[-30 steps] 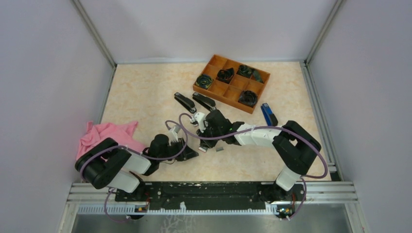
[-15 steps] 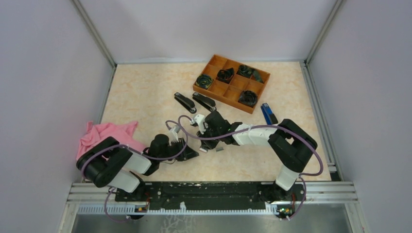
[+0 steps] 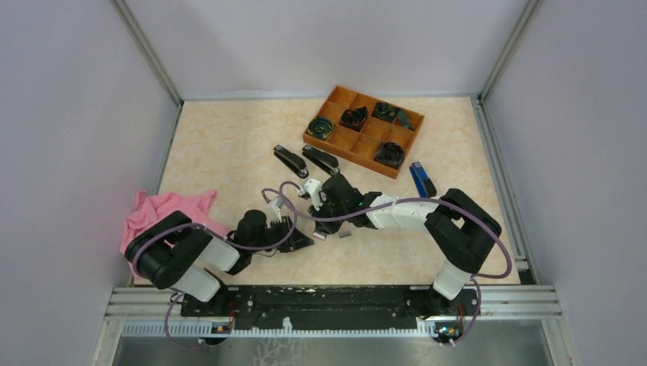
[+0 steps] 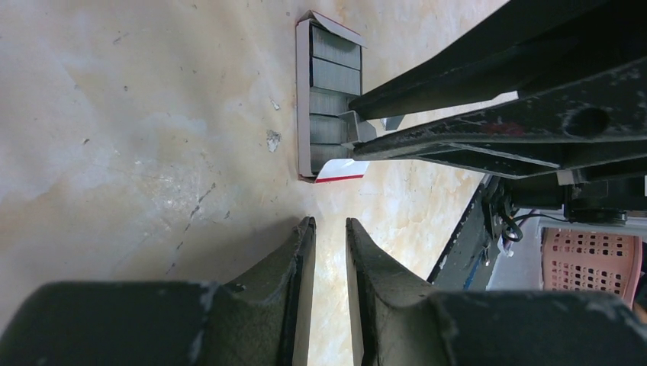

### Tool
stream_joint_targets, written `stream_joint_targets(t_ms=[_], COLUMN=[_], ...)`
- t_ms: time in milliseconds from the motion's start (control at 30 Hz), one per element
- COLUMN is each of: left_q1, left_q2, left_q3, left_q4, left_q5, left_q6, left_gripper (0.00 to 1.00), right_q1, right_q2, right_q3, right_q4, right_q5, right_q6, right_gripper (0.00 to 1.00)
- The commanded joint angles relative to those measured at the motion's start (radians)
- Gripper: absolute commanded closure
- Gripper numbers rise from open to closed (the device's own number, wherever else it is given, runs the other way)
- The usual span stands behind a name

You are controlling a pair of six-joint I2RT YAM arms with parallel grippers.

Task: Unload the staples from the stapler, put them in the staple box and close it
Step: Adjust the staple box at the center of the board.

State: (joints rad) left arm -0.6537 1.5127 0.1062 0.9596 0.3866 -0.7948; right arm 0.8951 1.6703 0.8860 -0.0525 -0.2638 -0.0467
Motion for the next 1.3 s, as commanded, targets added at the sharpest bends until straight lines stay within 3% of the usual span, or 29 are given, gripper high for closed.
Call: stream_joint_targets(t_ms=[0,633,867,1033,1267], left_q1=[0.005,0.009,0.056,0.083,0.083], left_q2=[0.031,0.147,0.199,0.165,-0.035], left_q3=[0.015,0.098,0.140,0.118,0.032], left_q4=[-0.027,0.001,0.041,0.075,-0.027], left_q5=[0.008,-0.027,-0.003,0.028,0.001], left_q6=[0.002,0.021,0.041,0.050,0.066], left_gripper=[0.72,0.73,0.70,0.67,0.62], right_q1=[0.014,-0.029,-0.071,-0.087,-0.090], right_q2=[-0.062,-0.120,-0.090,-0.072,-0.031], right_q3=[0.037,0.024,0.016,0.006,0.004], right_q4=[0.029,0.032,0.037,0.053,0.076], right_q5=[-0.012,-0.062,-0.090,-0.076,-0.065], right_q6=[-0.018,0.010,0.051,0.069,0.107], right_gripper=[0.95,0.94,0.94,0.94,0.95])
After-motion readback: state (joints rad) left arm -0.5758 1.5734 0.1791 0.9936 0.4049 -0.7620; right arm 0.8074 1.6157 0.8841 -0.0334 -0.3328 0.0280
